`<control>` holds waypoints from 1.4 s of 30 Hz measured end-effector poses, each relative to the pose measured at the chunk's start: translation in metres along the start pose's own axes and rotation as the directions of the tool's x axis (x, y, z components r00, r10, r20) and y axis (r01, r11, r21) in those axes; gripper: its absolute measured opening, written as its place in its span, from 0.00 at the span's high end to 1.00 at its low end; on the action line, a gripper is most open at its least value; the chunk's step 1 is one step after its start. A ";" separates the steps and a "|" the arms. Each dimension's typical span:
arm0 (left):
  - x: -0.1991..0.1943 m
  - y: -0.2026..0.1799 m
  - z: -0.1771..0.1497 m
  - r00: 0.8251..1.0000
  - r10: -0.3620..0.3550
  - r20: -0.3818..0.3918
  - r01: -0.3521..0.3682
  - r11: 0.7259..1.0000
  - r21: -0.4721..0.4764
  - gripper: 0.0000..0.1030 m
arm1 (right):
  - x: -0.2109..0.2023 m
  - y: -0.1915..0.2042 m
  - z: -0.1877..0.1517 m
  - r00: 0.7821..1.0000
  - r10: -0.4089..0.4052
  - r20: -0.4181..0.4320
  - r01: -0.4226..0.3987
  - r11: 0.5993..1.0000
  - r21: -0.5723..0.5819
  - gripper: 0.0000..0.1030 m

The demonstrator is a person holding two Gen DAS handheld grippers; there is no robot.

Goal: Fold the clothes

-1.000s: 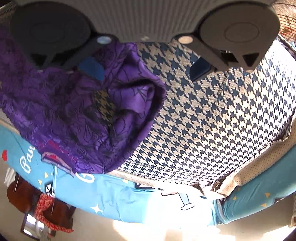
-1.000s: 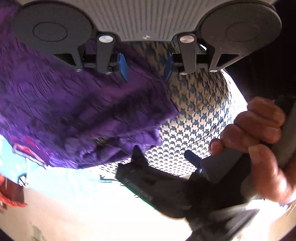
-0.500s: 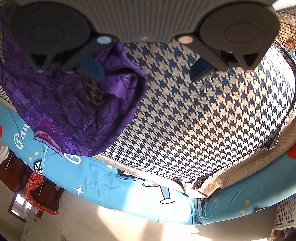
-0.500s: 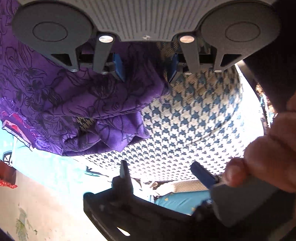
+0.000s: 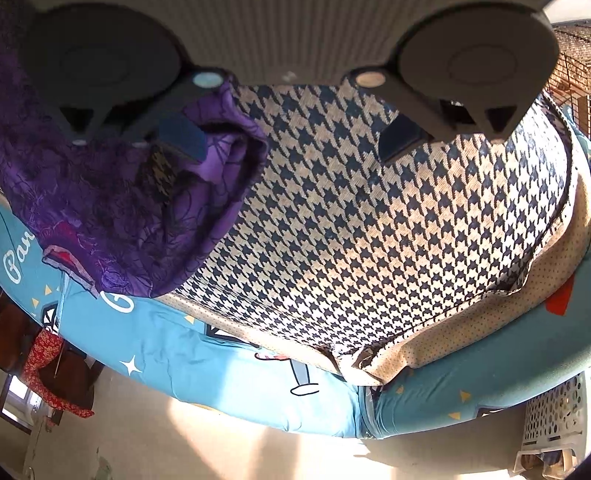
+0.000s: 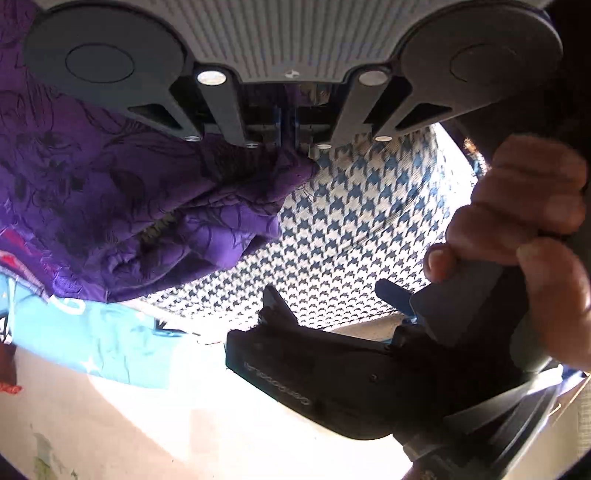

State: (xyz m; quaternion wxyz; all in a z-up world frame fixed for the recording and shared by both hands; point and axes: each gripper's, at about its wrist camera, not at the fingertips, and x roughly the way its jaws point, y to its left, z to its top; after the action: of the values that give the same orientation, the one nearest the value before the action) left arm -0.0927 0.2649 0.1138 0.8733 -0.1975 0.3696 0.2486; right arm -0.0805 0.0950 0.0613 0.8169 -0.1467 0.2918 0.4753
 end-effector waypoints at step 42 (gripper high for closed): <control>0.006 -0.114 -0.052 0.970 -0.208 -0.127 0.237 0.926 0.294 0.00 | -0.143 -0.086 -0.112 0.909 -0.407 -0.095 0.418 0.891 0.180 0.72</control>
State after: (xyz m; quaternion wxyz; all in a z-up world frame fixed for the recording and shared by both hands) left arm -0.0515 0.1486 0.0944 0.8975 -0.1112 0.4196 0.0779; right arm -0.0982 -0.1051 0.0583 0.9013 -0.1370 0.3217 0.2559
